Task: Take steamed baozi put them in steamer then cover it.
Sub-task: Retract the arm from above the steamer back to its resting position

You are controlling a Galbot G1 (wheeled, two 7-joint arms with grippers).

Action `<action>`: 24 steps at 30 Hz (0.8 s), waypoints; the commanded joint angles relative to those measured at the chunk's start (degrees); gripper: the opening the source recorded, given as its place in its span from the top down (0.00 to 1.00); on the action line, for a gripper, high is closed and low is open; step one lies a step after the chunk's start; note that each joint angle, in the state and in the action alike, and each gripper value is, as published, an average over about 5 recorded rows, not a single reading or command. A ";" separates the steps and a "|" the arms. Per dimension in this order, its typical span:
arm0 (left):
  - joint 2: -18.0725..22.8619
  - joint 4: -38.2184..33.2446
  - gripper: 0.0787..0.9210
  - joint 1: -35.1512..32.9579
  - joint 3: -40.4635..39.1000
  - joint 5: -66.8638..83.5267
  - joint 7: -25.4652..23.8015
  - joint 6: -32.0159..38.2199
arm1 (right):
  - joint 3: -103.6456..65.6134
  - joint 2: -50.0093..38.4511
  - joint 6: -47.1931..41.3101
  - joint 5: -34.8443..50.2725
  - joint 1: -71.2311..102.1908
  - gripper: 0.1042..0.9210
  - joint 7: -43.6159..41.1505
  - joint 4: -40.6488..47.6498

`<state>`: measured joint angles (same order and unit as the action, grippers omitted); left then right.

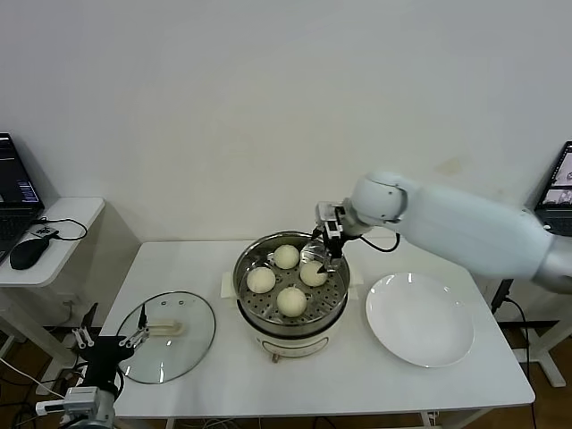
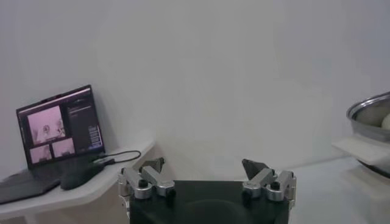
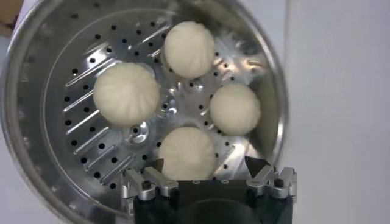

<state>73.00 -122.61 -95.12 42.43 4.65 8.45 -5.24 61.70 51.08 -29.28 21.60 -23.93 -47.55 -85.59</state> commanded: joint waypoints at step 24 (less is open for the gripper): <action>-2.60 10.99 0.12 2.83 -3.64 -29.00 2.81 6.43 | -107.43 14.15 39.78 -10.37 111.49 0.12 37.85 -26.25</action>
<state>71.95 -118.54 -93.32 39.02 -1.17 10.13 -4.03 -10.51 46.08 -3.68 18.26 50.53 -7.47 -110.17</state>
